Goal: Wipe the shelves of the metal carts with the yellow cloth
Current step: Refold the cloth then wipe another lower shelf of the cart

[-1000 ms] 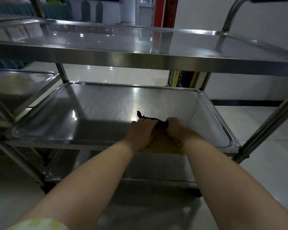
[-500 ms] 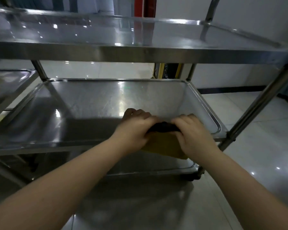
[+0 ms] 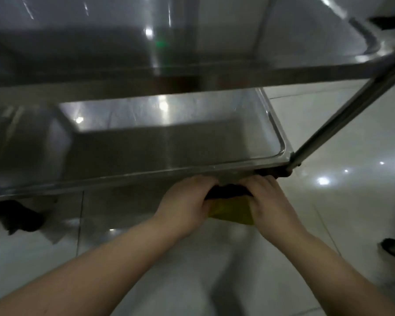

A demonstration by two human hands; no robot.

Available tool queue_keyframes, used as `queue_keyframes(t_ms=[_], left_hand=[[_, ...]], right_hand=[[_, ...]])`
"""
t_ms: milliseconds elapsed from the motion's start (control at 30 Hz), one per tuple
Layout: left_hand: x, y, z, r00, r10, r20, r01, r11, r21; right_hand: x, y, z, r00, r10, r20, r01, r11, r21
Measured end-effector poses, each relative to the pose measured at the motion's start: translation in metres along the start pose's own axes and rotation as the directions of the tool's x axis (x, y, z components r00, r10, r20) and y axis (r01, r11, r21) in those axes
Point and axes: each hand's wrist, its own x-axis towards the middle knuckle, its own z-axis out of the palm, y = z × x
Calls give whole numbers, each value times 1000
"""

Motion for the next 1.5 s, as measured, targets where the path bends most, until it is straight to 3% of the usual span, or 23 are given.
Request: queue_keyframes(t_ms=[167,333,433,467,533,633,800,933,1033,1300,1500], left_hand=[[62,-26,16,993,-86,-87,80,994,-68],[136,-58,16,970,-183,-161,158,975,-156],[151,-96,21,941,-271,-201,219,944,-249],[149,-111,21,913,-299,-277,232,940,-249],[142,-145,20,871,-330,-365,326,943,-75],[133,-177,29,875,-445,-190,478,856,195],[132,-173,34,877,-442,-190,481,827,293],[138,-171,34,865,-470,-176,502,813,295],[144,-170,31,856,-486,-179,517,809,279],[144,-175,37,854,-472,-220,518,814,263],[144,-173,36,852,-479,-212,521,814,257]], right_hand=[[67,30,6,998,48,51,-43,994,-102],[147,46,13,991,133,8,-132,987,-86],[159,45,40,989,142,-31,-145,955,-258],[155,41,50,992,123,-9,-121,953,-278],[146,36,70,985,90,150,-51,967,-248],[131,37,92,934,144,326,-24,938,-345],[183,47,103,940,209,269,-78,901,-428],[289,53,110,942,267,203,-169,901,-400],[316,49,110,938,278,207,-182,903,-390],[173,43,100,939,203,276,-72,904,-420],[312,31,125,955,236,178,-152,908,-391]])
